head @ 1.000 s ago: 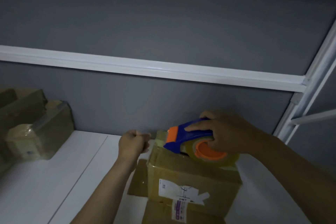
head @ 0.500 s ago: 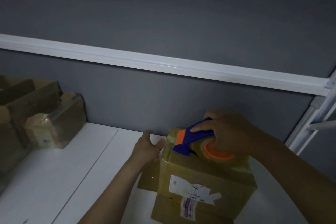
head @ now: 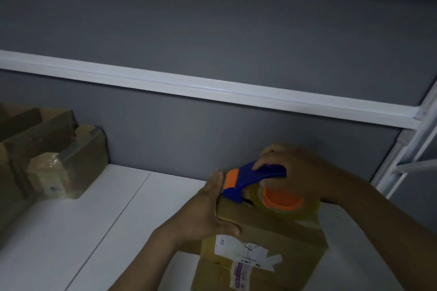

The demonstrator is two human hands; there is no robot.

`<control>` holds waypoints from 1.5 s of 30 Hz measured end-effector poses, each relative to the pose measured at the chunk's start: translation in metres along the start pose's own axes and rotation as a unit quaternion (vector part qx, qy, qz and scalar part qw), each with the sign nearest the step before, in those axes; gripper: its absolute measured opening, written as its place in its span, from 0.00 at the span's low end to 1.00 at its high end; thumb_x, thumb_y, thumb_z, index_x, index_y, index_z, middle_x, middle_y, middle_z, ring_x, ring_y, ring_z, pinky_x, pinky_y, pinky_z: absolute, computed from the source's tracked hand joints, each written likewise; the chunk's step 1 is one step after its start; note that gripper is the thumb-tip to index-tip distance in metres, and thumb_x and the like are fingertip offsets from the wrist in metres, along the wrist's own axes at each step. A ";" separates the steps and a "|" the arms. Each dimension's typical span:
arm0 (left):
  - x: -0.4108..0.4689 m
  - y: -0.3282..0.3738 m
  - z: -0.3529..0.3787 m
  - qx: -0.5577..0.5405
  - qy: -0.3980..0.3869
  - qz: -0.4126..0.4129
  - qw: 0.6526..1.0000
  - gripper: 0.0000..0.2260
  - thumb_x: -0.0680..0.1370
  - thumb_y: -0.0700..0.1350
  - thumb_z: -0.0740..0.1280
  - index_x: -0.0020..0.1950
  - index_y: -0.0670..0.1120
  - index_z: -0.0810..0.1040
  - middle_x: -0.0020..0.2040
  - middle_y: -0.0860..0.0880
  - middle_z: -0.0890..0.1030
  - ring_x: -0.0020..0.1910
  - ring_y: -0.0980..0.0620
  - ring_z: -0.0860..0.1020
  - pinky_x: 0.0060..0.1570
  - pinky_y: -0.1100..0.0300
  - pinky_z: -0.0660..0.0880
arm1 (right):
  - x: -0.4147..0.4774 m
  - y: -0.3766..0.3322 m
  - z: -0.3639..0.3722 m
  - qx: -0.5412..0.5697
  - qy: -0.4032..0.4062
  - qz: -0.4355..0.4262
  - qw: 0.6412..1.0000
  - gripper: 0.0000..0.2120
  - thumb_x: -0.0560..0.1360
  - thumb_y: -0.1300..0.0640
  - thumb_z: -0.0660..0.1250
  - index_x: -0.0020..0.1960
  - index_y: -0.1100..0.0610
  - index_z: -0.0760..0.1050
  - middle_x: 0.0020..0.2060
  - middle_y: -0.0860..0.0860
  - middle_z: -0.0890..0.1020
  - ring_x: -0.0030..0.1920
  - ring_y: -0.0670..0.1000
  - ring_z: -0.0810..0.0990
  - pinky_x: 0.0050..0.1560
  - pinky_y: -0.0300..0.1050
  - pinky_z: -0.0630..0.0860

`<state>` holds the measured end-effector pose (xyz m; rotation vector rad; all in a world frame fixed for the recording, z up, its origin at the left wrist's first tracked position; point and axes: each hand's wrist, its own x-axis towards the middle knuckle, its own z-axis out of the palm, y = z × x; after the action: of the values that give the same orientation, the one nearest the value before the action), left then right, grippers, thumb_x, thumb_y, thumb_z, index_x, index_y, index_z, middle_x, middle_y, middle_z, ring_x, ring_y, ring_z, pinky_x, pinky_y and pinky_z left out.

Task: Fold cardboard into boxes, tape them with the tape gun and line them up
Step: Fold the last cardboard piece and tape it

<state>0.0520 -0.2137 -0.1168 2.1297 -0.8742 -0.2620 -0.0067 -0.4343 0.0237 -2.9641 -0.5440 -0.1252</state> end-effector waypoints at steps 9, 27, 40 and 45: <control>-0.004 0.012 -0.009 0.038 -0.007 -0.022 0.999 0.54 0.60 0.71 0.72 0.77 0.63 0.44 0.77 0.60 0.52 0.73 0.67 0.55 0.71 0.66 0.59 | 0.002 0.000 0.003 -0.005 -0.014 0.005 1.000 0.19 0.73 0.43 0.69 0.63 0.39 0.74 0.60 0.42 0.71 0.56 0.44 0.72 0.54 0.38 0.71; 0.001 0.014 -0.016 0.309 -0.036 -0.040 0.950 0.63 0.51 0.85 0.43 0.79 0.52 0.41 0.79 0.57 0.45 0.78 0.55 0.47 0.72 0.61 0.46 | -0.038 0.028 -0.031 -0.051 -0.095 0.018 0.994 0.20 0.73 0.42 0.68 0.64 0.41 0.75 0.60 0.47 0.76 0.54 0.46 0.74 0.51 0.35 0.68; 0.005 0.029 0.002 0.382 -0.019 0.030 0.923 0.60 0.55 0.82 0.40 0.79 0.48 0.47 0.79 0.51 0.51 0.78 0.54 0.50 0.67 0.64 0.35 | -0.014 0.026 -0.002 -0.046 -0.031 0.004 0.998 0.16 0.72 0.39 0.67 0.59 0.40 0.78 0.51 0.43 0.76 0.49 0.45 0.75 0.52 0.47 0.74; 0.007 0.018 -0.019 0.334 -0.036 -0.011 0.942 0.65 0.49 0.85 0.44 0.80 0.52 0.49 0.79 0.53 0.54 0.77 0.55 0.53 0.67 0.69 0.42 | 0.001 0.015 -0.006 -0.040 -0.035 -0.012 0.999 0.16 0.71 0.40 0.68 0.58 0.41 0.79 0.49 0.42 0.77 0.50 0.45 0.76 0.53 0.47 0.74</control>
<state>0.0566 -0.2146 -0.0908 2.7683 -1.0925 -0.0508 -0.0006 -0.4485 0.0277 -3.0496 -0.5964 -0.0452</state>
